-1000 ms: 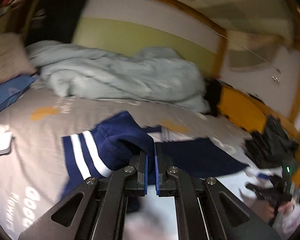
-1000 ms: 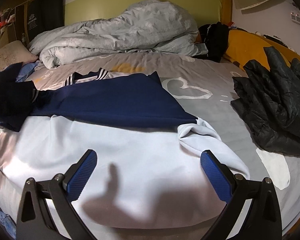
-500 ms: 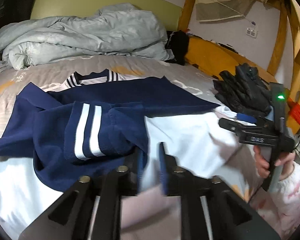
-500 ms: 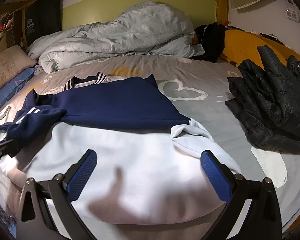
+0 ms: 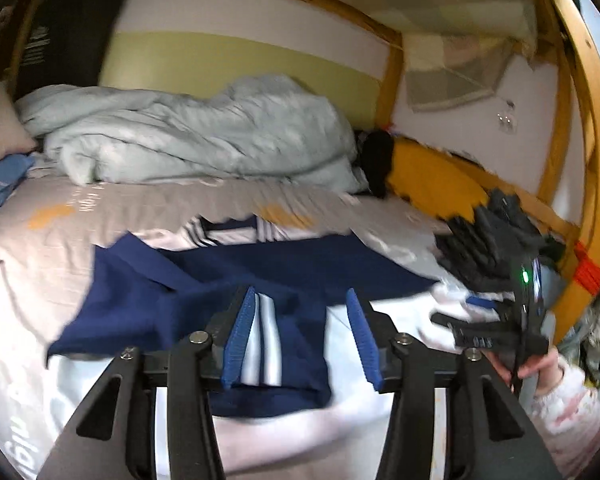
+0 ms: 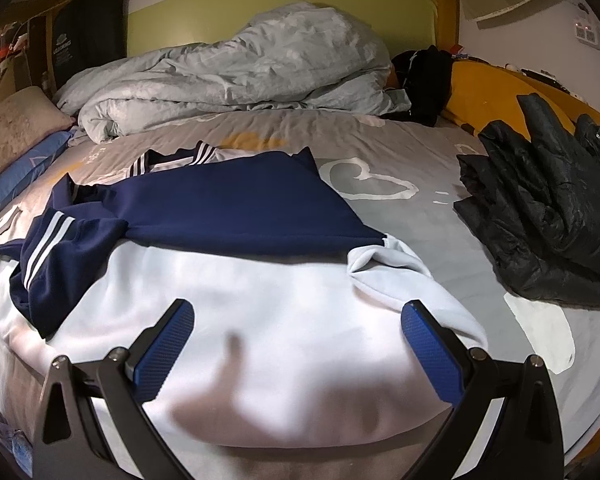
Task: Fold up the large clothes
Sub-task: 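Open the left tool and smooth the folded sleeve cuff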
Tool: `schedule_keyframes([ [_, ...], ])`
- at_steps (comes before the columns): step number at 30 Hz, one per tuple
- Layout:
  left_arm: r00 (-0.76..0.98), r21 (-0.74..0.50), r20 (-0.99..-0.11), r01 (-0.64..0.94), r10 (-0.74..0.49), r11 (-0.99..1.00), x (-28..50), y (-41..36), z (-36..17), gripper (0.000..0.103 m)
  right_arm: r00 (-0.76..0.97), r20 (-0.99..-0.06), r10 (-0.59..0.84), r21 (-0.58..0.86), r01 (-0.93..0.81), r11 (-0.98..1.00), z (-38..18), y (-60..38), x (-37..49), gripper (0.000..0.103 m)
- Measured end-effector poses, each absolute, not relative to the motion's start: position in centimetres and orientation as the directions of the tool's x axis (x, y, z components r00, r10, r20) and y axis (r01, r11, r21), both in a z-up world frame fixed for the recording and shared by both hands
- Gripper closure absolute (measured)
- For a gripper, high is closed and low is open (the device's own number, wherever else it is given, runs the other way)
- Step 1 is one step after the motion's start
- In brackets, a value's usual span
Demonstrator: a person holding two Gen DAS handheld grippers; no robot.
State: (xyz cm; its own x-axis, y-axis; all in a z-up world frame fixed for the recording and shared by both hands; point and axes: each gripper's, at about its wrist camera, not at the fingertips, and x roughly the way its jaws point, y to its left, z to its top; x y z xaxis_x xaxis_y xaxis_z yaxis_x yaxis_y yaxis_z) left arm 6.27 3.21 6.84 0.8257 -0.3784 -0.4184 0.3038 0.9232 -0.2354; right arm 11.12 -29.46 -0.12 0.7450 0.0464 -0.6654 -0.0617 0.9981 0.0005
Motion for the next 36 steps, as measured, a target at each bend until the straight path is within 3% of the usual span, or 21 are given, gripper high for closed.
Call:
schedule_keyframes([
  [7, 0.868, -0.162, -0.442, 0.171, -0.226, 0.972, 7.7, 6.9, 7.6, 0.055, 0.763, -0.641, 0.078, -0.042, -0.136, 0.99, -0.1, -26.5, 10.1, 0.0],
  [11, 0.865, -0.18, -0.468, 0.108, -0.181, 0.978, 8.3, 8.4, 7.3, 0.046, 0.784, -0.613, 0.096, -0.096, -0.195, 0.976, 0.4, -23.5, 9.0, 0.0],
  [18, 0.863, -0.114, -0.502, -0.007, -0.052, 0.993, 9.1, 10.1, 6.6, 0.045, 0.772, -0.616, 0.153, -0.124, -0.288, 0.95, 1.9, -18.9, 9.3, 0.0],
  [27, 0.874, -0.169, -0.485, -0.062, -0.028, 0.984, 8.6, 13.5, 7.0, 0.041, 0.73, -0.642, 0.234, -0.218, -0.468, 0.857, 0.3, -9.5, 8.6, 0.004],
  [30, 0.864, -0.181, -0.503, -0.07, -0.031, 0.981, 9.0, 13.7, 6.5, 0.041, 0.718, -0.663, 0.212, -0.25, -0.479, 0.841, -1.0, -7.4, 9.5, 0.011],
  [32, 0.851, -0.19, -0.524, -0.068, -0.042, 0.979, 9.5, 13.7, 5.8, 0.041, 0.722, -0.669, 0.178, -0.286, -0.471, 0.834, -1.9, -6.4, 10.1, 0.028],
  [34, 0.842, -0.193, -0.537, -0.058, -0.056, 0.979, 9.7, 13.5, 5.5, 0.041, 0.713, -0.686, 0.145, -0.308, -0.465, 0.83, -2.6, -6.0, 10.8, 0.036],
  [36, 0.839, -0.188, -0.541, -0.053, -0.058, 0.981, 9.8, 13.2, 5.3, 0.041, 0.713, -0.69, 0.123, -0.312, -0.446, 0.839, -3.0, -6.3, 11.2, 0.057],
])
